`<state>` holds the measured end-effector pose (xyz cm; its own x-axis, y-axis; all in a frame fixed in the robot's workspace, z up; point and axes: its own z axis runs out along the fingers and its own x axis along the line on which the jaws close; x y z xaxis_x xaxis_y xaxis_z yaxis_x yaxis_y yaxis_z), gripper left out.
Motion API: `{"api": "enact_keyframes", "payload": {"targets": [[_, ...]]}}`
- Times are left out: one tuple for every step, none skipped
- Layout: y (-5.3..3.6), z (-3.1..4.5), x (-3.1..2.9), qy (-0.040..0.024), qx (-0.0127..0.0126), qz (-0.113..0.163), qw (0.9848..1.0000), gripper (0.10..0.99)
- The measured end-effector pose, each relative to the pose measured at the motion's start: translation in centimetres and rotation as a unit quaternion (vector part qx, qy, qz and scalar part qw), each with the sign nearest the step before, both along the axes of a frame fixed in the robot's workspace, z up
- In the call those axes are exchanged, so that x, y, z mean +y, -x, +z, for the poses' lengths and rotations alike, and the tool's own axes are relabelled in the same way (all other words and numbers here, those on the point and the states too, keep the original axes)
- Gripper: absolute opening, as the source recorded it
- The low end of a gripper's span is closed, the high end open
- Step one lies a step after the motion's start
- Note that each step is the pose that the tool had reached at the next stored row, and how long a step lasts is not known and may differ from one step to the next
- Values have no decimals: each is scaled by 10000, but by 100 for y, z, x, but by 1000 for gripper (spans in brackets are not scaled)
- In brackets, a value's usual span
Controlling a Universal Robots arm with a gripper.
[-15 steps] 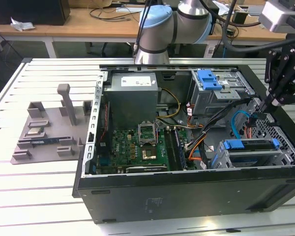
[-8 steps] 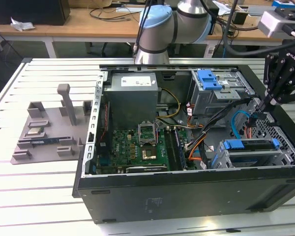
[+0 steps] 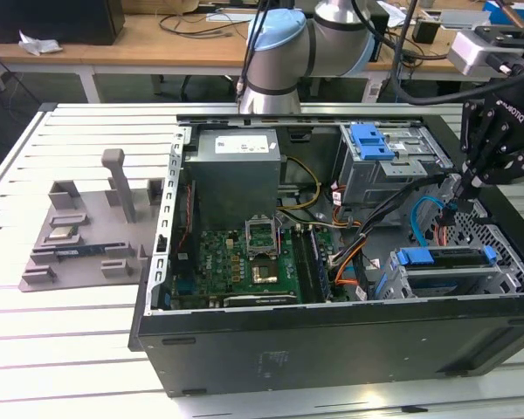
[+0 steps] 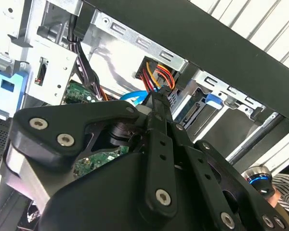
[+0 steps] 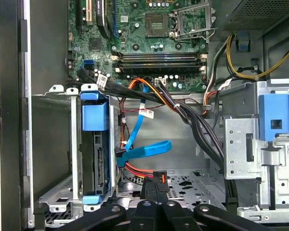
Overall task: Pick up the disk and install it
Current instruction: 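Insert the first disk wire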
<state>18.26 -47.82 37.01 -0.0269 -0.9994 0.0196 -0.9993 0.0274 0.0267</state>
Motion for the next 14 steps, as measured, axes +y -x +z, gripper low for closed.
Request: {"api": "enact_keyframes", "payload": {"targets": [[0, 0, 0, 0, 0, 0, 10000, 106], [0, 0, 0, 0, 0, 0, 10000, 114], [0, 0, 0, 0, 0, 0, 10000, 173], [0, 0, 0, 0, 0, 0, 10000, 235], [0, 0, 0, 0, 0, 0, 10000, 294], [0, 0, 0, 0, 0, 0, 10000, 294], [0, -1, 0, 5, 0, 0, 10000, 361], [0, -3, 2, 54, 0, 0, 10000, 361], [-1, -5, 6, 143, 0, 1, 9999, 361], [-2, -7, 22, 279, 0, 1, 9996, 361], [-2, -15, 58, 420, 1, 0, 9991, 361], [-3, -21, 90, 490, 2, 0, 9988, 361], [-5, -29, 121, 524, 3, 0, 9986, 361], [-7, -37, 158, 548, 4, 0, 9985, 361]]}}
